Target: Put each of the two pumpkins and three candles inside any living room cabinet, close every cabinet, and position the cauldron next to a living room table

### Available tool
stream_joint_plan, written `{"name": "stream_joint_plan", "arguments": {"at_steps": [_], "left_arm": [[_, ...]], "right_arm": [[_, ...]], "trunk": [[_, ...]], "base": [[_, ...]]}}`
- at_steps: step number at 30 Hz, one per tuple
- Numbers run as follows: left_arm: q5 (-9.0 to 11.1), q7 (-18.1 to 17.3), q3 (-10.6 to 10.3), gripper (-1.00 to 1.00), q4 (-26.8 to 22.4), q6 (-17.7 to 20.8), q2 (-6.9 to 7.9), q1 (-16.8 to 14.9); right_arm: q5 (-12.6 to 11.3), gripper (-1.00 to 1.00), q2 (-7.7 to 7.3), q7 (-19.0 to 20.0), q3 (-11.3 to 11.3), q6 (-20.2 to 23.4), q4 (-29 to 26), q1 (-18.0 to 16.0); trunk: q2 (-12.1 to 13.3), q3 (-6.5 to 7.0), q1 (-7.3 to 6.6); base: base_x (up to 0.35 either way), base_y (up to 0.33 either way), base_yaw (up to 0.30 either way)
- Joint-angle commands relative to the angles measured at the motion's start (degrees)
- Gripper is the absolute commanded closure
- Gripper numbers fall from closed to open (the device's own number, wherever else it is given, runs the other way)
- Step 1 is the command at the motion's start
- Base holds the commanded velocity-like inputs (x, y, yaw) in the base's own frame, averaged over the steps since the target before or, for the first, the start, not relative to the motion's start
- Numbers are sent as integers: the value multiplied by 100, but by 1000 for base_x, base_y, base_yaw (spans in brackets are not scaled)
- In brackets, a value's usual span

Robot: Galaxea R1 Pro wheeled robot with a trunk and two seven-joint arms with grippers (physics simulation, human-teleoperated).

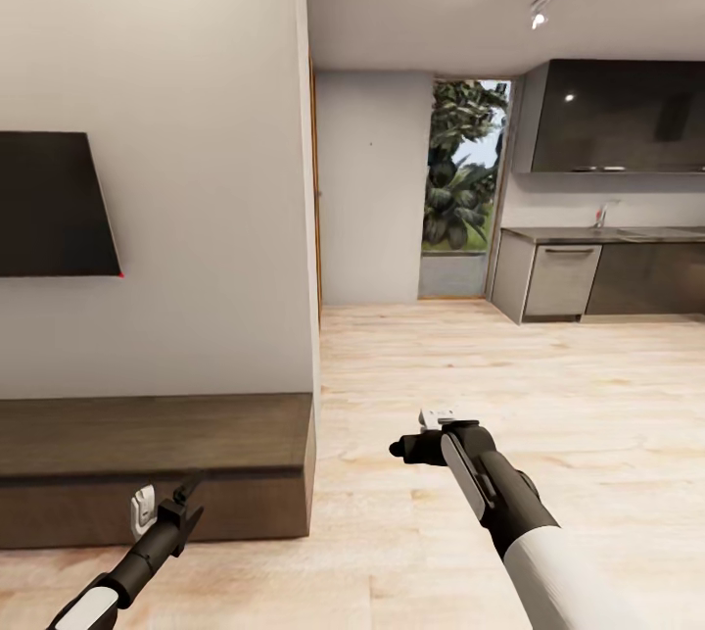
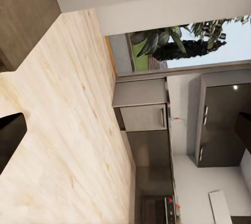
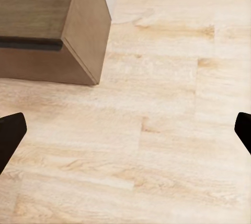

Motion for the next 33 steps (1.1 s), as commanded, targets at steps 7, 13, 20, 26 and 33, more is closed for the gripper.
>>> {"name": "stream_joint_plan", "arguments": {"at_steps": [7, 13, 20, 26, 33], "left_arm": [[50, -14, 1, -100, 37, 59, 1, -4], [151, -19, 12, -100, 139, 111, 1, -4], [443, 16, 1, -100, 147, 236, -3, -7], [481, 101, -1, -100, 146, 238, -41, -155], [484, 557, -1, -100, 164, 231, -142, -685]], "right_arm": [[-5, -100, -2, 6, 1, 21, -6, -5], [-10, -100, -4, 14, -18, 16, -6, -4], [-13, -100, -5, 17, -18, -4, -6, -7], [-14, -100, -5, 23, -24, 8, -6, -7], [-16, -100, -5, 24, -31, 19, -6, -7]], "trunk": [[-286, -133, 154], [-527, -241, 286], [-807, -366, 440], [-1048, -474, 572], [-1329, -600, 725]], "base": [[0, 0, 0], [0, 0, 0], [0, 0, 0], [0, 0, 0], [0, 0, 0]]}}
